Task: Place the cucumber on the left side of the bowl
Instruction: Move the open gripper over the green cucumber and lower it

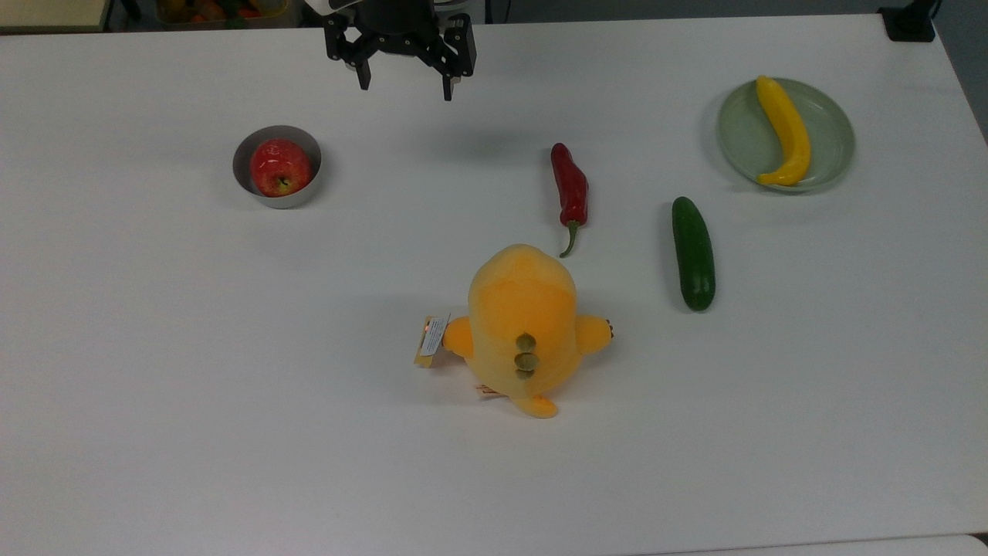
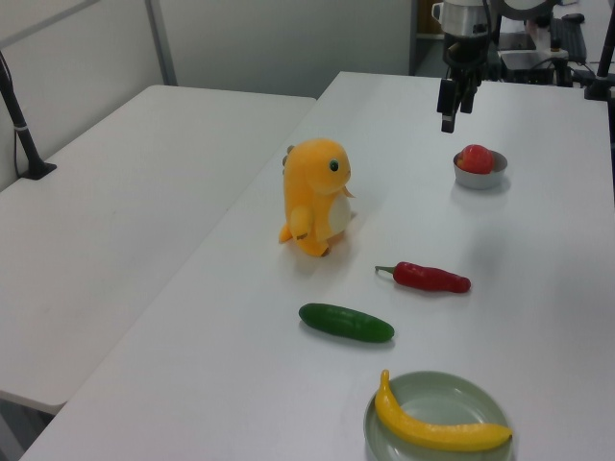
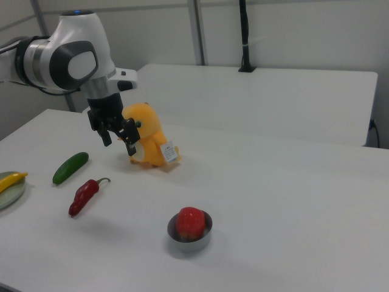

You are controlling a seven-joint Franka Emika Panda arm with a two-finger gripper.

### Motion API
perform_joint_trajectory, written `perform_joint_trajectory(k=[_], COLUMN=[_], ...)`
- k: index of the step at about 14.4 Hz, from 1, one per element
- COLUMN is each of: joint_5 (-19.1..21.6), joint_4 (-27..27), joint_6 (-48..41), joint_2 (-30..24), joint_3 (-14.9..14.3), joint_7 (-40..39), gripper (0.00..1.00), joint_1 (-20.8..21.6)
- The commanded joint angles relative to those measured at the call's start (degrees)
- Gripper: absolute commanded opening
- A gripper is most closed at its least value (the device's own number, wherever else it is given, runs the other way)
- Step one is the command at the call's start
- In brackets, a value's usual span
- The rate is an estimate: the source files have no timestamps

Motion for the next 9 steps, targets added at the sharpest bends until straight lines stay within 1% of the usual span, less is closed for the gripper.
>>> perform_joint_trajectory(k=[1, 4, 9], joint_5=[1.3, 1.3, 1.3], joint_4=[-1.4, -3.0, -3.1], joint_6=[1.2, 1.5, 2.0], joint_2=[-1.0, -1.2, -1.0], joint_3=[-0.3, -0.3, 0.2], joint_7=[-2.2, -2.2, -2.2], gripper=[1.0, 1.0, 1.0], joint_1=[0.5, 0.7, 0.8])
